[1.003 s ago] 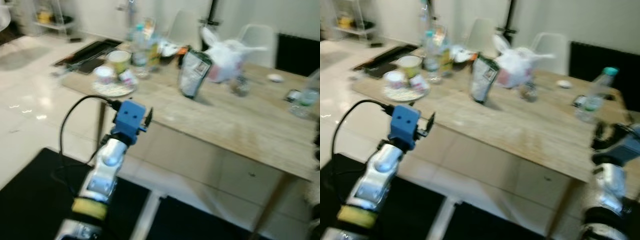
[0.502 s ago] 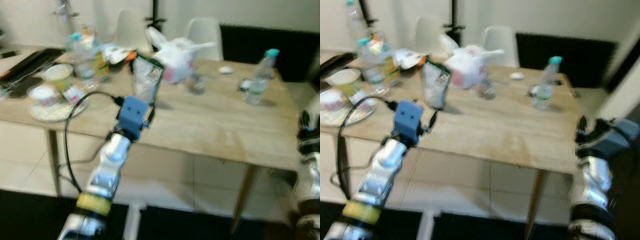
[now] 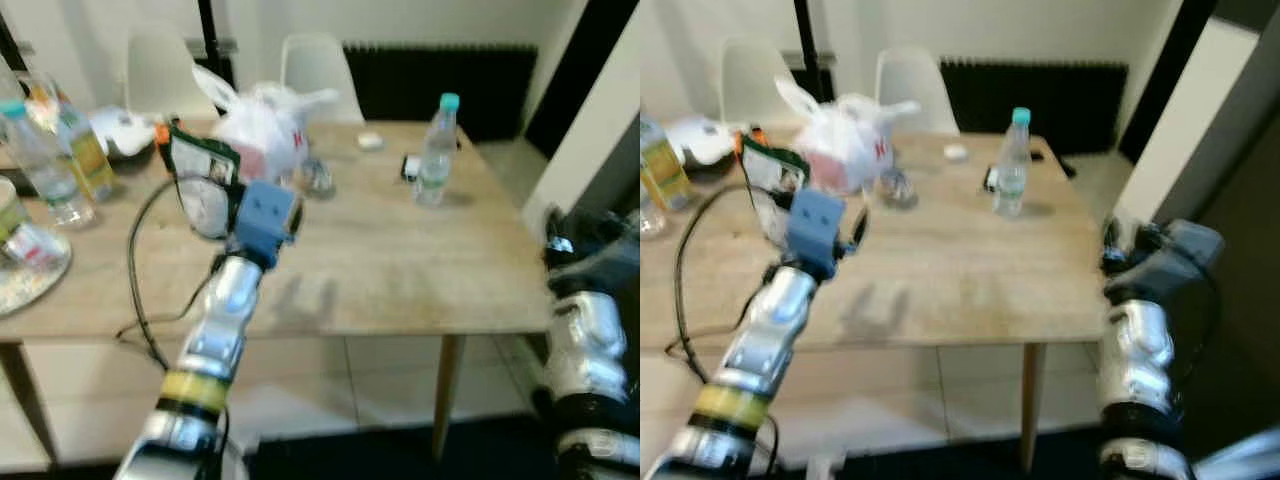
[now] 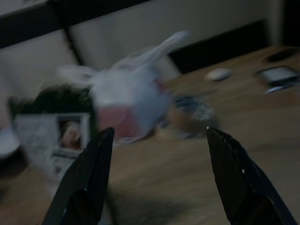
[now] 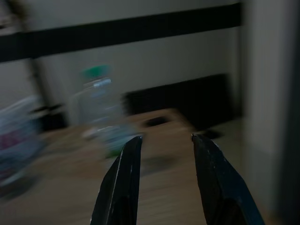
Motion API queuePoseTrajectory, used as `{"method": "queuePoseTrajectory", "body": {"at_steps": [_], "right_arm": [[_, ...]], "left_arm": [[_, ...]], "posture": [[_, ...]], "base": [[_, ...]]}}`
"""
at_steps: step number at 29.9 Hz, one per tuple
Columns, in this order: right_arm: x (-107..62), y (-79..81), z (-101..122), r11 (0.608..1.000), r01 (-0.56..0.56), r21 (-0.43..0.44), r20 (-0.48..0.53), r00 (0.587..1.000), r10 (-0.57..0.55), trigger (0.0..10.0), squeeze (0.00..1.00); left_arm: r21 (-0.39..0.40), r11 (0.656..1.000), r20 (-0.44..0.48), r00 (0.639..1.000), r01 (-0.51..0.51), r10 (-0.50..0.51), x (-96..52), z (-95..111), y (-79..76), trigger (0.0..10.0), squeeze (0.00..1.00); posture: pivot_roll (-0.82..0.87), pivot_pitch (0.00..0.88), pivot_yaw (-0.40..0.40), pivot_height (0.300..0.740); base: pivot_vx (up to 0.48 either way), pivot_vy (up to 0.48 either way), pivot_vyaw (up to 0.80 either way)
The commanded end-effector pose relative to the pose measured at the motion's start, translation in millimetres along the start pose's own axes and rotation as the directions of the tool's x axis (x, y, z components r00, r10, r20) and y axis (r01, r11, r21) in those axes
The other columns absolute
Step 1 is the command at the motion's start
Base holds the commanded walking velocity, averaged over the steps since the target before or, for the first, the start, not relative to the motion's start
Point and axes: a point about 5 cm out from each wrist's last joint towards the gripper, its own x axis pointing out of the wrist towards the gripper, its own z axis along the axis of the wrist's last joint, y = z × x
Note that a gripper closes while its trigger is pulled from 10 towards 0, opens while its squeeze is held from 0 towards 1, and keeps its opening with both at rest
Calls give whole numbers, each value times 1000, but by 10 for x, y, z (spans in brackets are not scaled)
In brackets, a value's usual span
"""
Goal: Restocking fridge
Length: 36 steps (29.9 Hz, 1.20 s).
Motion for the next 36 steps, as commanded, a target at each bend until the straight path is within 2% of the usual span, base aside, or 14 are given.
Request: {"method": "queuePoseTrajectory", "body": {"at_steps": [1,4,5,6,8,11,18,20,24,28,31,36], "right_arm": [[27,198,30,997,-79,-25,-1,997,79,10000,0],[68,583,32,981,-193,3,6,981,193,10000,0],[74,660,37,977,-215,10,8,977,215,10000,0],[77,826,49,964,-265,14,11,964,265,10000,0],[75,858,52,961,-275,14,12,961,275,10000,0],[75,1060,87,944,-331,21,23,944,330,10000,0],[51,1217,138,928,-373,26,38,928,372,10000,0],[29,1240,155,925,-379,26,41,925,378,10000,0],[-57,1240,188,923,-383,47,51,923,381,10000,0],[-81,1238,180,922,-384,49,48,923,381,10000,0],[-137,1260,186,923,-382,55,44,924,380,10000,0],[-184,1296,257,921,-385,66,65,922,381,10000,0]], "left_arm": [[20,998,-41,997,-63,63,27,-62,69,10000,0],[19,990,-73,988,-137,138,66,-115,168,10000,0],[25,989,-78,986,-147,149,78,-125,185,10000,0],[57,984,-87,981,-170,175,119,-139,223,10000,0],[64,982,-89,979,-176,181,129,-141,231,10000,0],[99,976,-107,973,-196,206,205,-156,281,10000,0],[126,969,-145,962,-213,230,317,-183,333,10000,0],[113,975,-164,965,-190,207,351,-199,315,10000,0],[76,987,-198,968,-139,152,428,-221,271,10000,0],[68,988,-207,967,-140,151,442,-226,277,10000,0],[36,991,-213,968,-128,132,516,-181,259,10000,0],[56,989,-211,967,-134,143,568,-137,280,10000,0]], "posture": [[-14,0,-55,740],[-5,0,-66,740],[-4,0,-67,740],[0,0,-70,740],[0,0,-70,740],[6,0,-75,740],[4,0,-77,740],[3,0,-80,740],[-2,0,-79,740],[-8,0,-77,740],[-28,4,-70,740],[-45,36,-45,740]], "base": [[0,0,0],[0,0,0],[0,0,0],[0,0,0],[0,0,0],[0,0,0],[0,0,0],[0,0,0],[0,0,0],[0,0,0],[0,0,0],[0,0,0]]}}
